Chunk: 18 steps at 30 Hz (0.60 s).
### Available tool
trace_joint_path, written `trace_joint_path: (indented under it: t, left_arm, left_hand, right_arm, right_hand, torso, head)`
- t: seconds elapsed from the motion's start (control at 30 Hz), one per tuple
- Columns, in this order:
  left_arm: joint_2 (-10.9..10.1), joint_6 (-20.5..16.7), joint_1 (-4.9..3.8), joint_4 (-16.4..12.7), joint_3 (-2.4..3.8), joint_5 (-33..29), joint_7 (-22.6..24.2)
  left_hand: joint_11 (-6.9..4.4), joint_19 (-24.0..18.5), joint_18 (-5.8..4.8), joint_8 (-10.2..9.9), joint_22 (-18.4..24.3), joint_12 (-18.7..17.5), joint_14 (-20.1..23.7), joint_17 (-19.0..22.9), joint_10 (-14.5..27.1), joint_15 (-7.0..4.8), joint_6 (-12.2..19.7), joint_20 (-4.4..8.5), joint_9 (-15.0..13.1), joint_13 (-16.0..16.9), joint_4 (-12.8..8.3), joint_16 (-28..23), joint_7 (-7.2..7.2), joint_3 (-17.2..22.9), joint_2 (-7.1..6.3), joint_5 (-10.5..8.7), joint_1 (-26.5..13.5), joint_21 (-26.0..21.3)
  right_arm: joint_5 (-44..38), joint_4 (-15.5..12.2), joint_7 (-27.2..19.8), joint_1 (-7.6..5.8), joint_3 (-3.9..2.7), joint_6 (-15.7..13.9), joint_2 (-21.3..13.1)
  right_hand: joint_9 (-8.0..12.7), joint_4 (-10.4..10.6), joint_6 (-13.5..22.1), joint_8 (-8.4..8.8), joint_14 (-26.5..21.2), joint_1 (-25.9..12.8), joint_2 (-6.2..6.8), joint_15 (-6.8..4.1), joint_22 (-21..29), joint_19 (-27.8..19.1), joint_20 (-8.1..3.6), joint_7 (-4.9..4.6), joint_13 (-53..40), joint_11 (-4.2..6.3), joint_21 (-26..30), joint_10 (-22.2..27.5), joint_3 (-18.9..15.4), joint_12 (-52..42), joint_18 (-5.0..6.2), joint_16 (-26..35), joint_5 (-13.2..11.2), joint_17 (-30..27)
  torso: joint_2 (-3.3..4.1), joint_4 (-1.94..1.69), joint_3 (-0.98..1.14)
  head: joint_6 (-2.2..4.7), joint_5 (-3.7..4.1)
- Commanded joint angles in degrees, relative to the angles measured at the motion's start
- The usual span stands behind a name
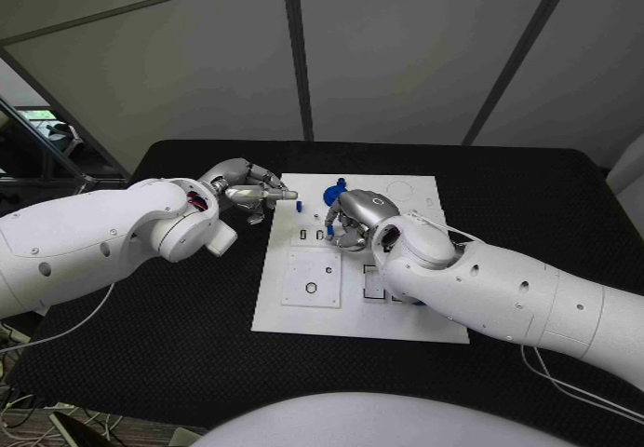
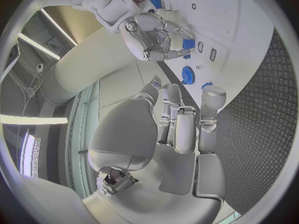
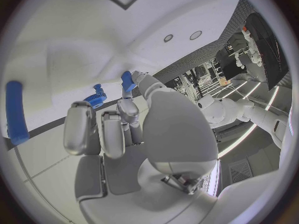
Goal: Assemble the parts on the task board
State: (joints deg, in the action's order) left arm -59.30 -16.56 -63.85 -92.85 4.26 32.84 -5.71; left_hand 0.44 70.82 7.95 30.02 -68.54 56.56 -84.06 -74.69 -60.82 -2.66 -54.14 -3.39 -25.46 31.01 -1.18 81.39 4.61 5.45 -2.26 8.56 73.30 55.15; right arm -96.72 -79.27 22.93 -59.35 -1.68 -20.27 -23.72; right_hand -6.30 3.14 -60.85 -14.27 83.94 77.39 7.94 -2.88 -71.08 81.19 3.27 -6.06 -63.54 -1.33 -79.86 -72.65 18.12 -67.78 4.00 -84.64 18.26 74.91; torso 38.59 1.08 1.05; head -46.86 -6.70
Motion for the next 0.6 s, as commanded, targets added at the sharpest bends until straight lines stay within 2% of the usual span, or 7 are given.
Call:
trace_joint_path:
  t: [0.03,0.23,0.6]
  left_arm:
    - [0.08,0.68,-0.10,0.03,0.04,-0.27,0.86]
    - [0.12,0.74,-0.10,0.06,0.04,-0.27,0.87]
    - [0.17,0.82,-0.10,0.08,0.04,-0.27,0.88]
  left_hand:
    - [-0.01,-0.41,-0.36,0.32,0.10,-0.25,-0.16,0.05,0.46,-0.17,0.46,-0.18,0.05,-0.06,0.38,-0.22,-0.09,-0.08,0.13,0.30,0.49,-0.13]
    - [-0.01,-0.41,-0.36,0.32,0.10,-0.25,-0.16,0.05,0.46,-0.17,0.46,-0.18,0.05,-0.06,0.38,-0.22,-0.09,-0.08,0.13,0.30,0.49,-0.13]
    - [-0.01,-0.41,-0.36,0.32,0.10,-0.25,-0.16,0.05,0.46,-0.17,0.46,-0.18,0.05,-0.06,0.38,-0.22,-0.09,-0.08,0.13,0.30,0.49,-0.13]
  right_arm:
    - [-0.42,0.14,0.00,-0.04,0.02,1.14,0.05]
    - [-0.40,0.31,-0.10,-0.04,0.02,1.64,0.09]
    - [-0.40,0.49,-0.26,-0.04,0.02,2.45,0.17]
  right_hand:
    - [-0.95,0.12,0.51,0.20,4.12,-0.25,0.14,0.17,0.19,-0.50,0.12,-0.11,0.10,-0.07,0.33,0.43,-0.15,0.26,-0.07,0.48,-0.02,6.99]
    - [-0.89,0.18,0.85,0.39,4.05,-0.37,0.28,0.28,0.48,-0.67,0.21,-0.27,0.38,-0.20,0.52,0.72,-0.19,0.54,-0.02,0.66,-0.16,6.77]
    - [-0.79,0.22,1.36,0.68,3.93,-0.47,0.44,0.45,0.96,-0.94,0.37,-0.49,0.73,-0.40,0.84,1.14,-0.19,0.92,0.07,0.92,-0.34,6.47]
  torso:
    - [0.05,-0.06,0.02]
    - [0.01,0.04,-0.02]
    - [0.00,0.00,0.00]
  head:
    - [-0.04,-0.01]
    - [-0.17,-0.06]
    - [-0.34,-0.08]
